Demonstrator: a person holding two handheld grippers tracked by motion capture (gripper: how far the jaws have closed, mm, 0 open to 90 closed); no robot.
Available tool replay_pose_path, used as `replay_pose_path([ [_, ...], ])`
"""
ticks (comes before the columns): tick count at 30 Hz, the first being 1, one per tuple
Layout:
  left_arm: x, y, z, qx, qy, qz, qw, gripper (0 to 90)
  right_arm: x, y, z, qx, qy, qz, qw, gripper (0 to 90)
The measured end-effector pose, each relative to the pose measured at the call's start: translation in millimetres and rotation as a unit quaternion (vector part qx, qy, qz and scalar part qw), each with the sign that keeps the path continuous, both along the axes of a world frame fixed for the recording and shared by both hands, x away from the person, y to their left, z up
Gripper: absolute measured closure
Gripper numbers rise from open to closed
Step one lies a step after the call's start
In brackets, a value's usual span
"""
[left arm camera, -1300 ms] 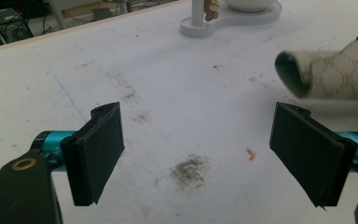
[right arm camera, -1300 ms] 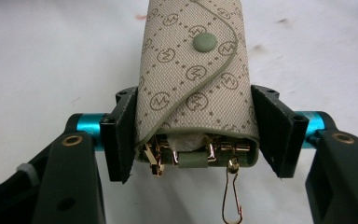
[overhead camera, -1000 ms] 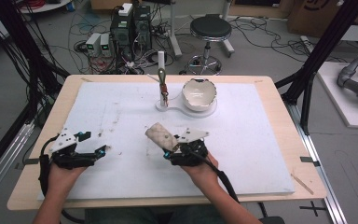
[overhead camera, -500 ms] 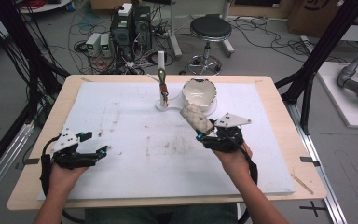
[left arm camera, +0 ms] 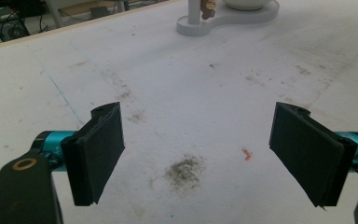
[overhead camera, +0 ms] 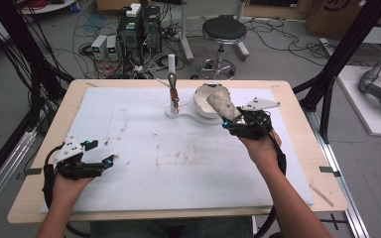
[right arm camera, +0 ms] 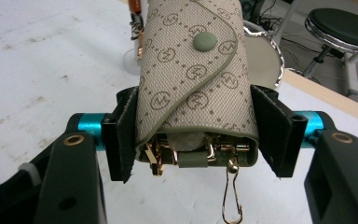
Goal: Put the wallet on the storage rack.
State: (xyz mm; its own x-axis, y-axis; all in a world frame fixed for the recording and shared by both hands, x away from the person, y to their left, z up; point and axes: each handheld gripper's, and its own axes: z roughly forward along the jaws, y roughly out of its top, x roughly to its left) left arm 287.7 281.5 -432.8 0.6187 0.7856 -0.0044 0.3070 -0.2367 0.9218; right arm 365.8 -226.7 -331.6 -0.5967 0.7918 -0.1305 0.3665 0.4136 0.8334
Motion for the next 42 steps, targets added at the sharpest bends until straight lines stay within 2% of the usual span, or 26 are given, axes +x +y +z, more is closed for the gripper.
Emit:
replay_pose_path([
  [11,0.3,0.0,-0.3,-0.001,0.0,-0.001,1.0,17.6,37.2,13.8,-1.0,-0.028,0.024,-0.01,0.9993,38.4],
  [18,1.4,-0.4,-1.0,0.001,0.003,-0.002,1.0,18.0,56.4,21.8,-4.2,-0.058,0.043,-0.011,0.9973,38.3],
  [28,1.0,-0.4,-0.9,0.0,0.002,-0.003,1.0,18.0,75.7,39.1,-12.6,-0.108,0.071,-0.02,0.9913,38.3],
  [35,1.2,-1.4,-1.0,0.0,0.002,-0.006,1.0,18.0,89.1,47.1,-15.9,-0.135,0.083,-0.028,0.987,38.3],
  [40,1.5,-1.5,-1.3,0.001,0.003,-0.007,1.0,18.0,97.4,57.4,-17.8,-0.163,0.092,-0.028,0.9819,38.2],
  [42,1.4,-1.5,-0.9,0.002,0.002,-0.008,1.0,18.1,102.0,61.2,-17.9,-0.172,0.088,-0.026,0.9808,38.2],
])
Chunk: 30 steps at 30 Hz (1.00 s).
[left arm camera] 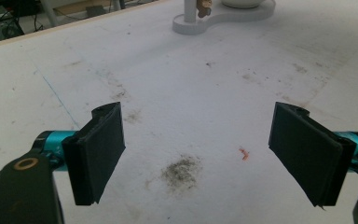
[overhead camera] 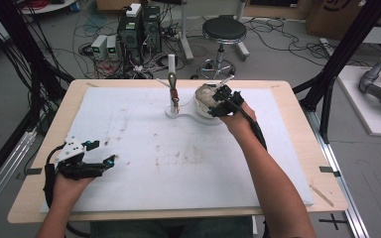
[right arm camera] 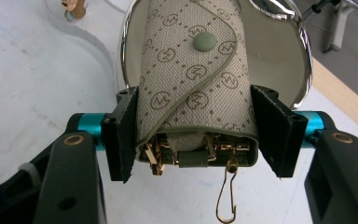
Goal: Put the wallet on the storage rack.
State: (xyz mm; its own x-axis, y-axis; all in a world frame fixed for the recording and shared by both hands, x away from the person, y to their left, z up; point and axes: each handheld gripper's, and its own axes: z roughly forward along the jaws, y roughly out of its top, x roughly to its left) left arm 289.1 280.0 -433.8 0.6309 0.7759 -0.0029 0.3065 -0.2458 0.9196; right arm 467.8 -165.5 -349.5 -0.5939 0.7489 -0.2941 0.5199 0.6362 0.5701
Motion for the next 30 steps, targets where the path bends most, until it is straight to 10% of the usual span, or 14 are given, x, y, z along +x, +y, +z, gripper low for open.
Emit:
replay_pose_path([
  [17,-1.1,-1.4,1.3,0.0,-0.005,-0.002,1.0,18.0,27.4,8.1,-10.2,-0.015,0.011,-0.025,0.9995,34.6],
  [30,-1.7,-2.7,1.8,0.0,-0.006,-0.007,1.0,18.1,1.6,-18.3,14.6,0.053,0.005,-0.011,0.9985,20.8],
])
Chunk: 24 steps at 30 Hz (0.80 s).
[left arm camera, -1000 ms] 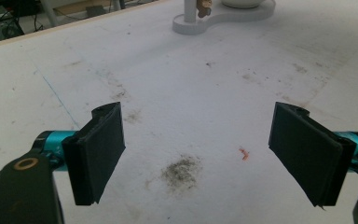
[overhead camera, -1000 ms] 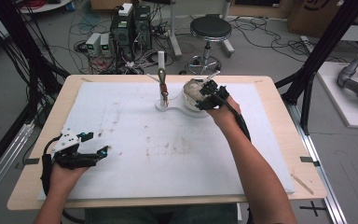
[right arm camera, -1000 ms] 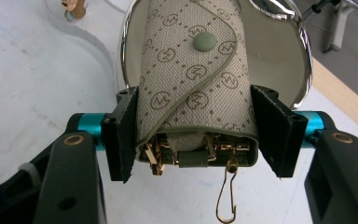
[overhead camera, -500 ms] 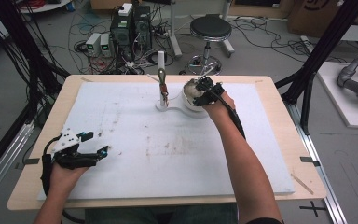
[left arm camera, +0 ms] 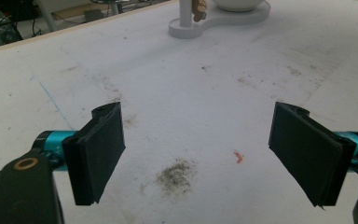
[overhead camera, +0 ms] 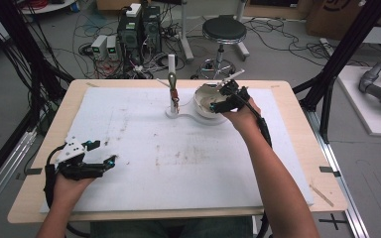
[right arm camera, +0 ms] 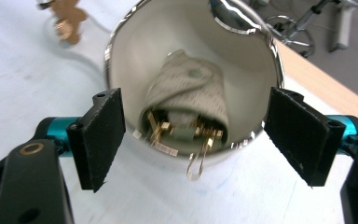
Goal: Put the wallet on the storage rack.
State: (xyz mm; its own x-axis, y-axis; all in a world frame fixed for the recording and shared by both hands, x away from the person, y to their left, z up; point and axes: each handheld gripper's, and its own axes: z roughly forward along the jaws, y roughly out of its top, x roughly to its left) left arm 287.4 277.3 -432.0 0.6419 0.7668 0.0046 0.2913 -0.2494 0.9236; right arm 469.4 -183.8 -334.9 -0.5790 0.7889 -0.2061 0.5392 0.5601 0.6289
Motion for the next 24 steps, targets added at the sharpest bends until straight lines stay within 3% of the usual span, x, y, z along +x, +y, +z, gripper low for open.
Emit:
replay_pose_path([
  [1,0.1,-0.6,-0.2,-0.001,0.0,-0.001,1.0,18.1,-3.2,-2.9,1.6,0.004,0.004,0.003,1.0,20.8],
  [3,0.3,-1.7,-0.4,-0.002,0.001,-0.003,1.0,18.0,-13.6,-11.7,3.6,0.033,-0.025,0.012,0.9991,21.1],
  [4,0.1,-2.2,-0.3,-0.001,0.001,-0.005,1.0,18.1,-18.7,-15.4,4.9,0.047,-0.028,0.006,0.9985,21.0],
  [6,-0.4,-3.6,-0.1,0.0,0.0,-0.007,1.0,18.0,-23.8,-21.4,7.7,0.045,-0.019,0.006,0.9988,21.0],
  [9,-0.5,-5.2,0.0,0.0,0.0,-0.01,1.0,18.0,-42.5,-34.0,9.0,0.083,-0.056,0.013,0.9949,21.1],
  [14,-0.7,-8.1,-0.2,0.002,0.0,-0.012,0.9999,18.1,-62.3,-46.5,5.6,0.102,-0.056,0.022,0.9929,21.1],
  [17,-0.8,-9.8,-0.4,0.001,0.0,-0.015,0.9999,18.1,-74.1,-51.6,3.8,0.112,-0.068,0.029,0.9909,21.0],
  [21,-0.3,-11.7,-1.0,0.003,0.003,-0.02,0.9998,18.1,-90.5,-59.0,-0.2,0.131,-0.078,0.04,0.9875,21.0],
  [24,0.2,-13.1,-1.3,0.004,0.004,-0.023,0.9997,18.1,-100.9,-64.1,-4.7,0.15,-0.092,0.052,0.9829,21.0],
])
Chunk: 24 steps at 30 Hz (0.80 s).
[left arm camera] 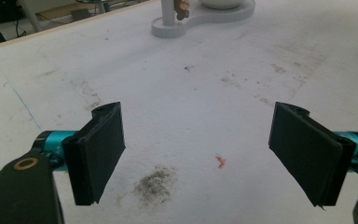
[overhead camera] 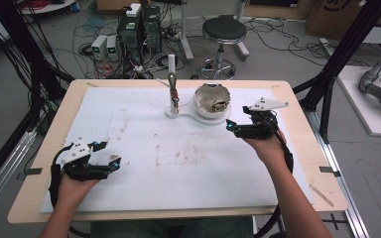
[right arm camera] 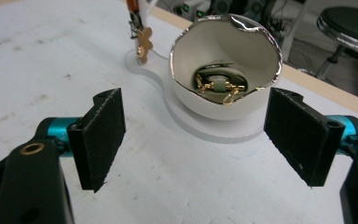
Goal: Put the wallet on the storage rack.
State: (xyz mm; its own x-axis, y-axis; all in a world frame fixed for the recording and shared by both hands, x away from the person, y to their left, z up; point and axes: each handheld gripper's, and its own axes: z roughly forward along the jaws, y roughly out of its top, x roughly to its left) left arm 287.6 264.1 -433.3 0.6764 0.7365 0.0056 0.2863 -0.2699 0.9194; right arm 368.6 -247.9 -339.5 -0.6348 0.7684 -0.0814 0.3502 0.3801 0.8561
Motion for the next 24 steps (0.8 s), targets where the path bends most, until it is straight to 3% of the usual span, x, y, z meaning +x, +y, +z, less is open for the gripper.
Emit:
replay_pose_path([
  [13,1.3,-2.8,-0.7,-0.003,0.002,-0.005,1.0,18.1,-33.4,-16.3,-34.3,0.058,-0.024,0.0,0.998,21.0],
  [19,3.5,-4.9,-2.1,-0.005,0.006,-0.009,0.9999,18.0,-41.5,-24.7,-49.9,0.085,-0.038,-0.013,0.9956,20.1],
  [24,6.2,-7.1,-2.7,-0.003,0.008,-0.013,0.9999,18.1,-41.0,-29.6,-57.9,0.087,-0.044,-0.02,0.9951,19.0],
])
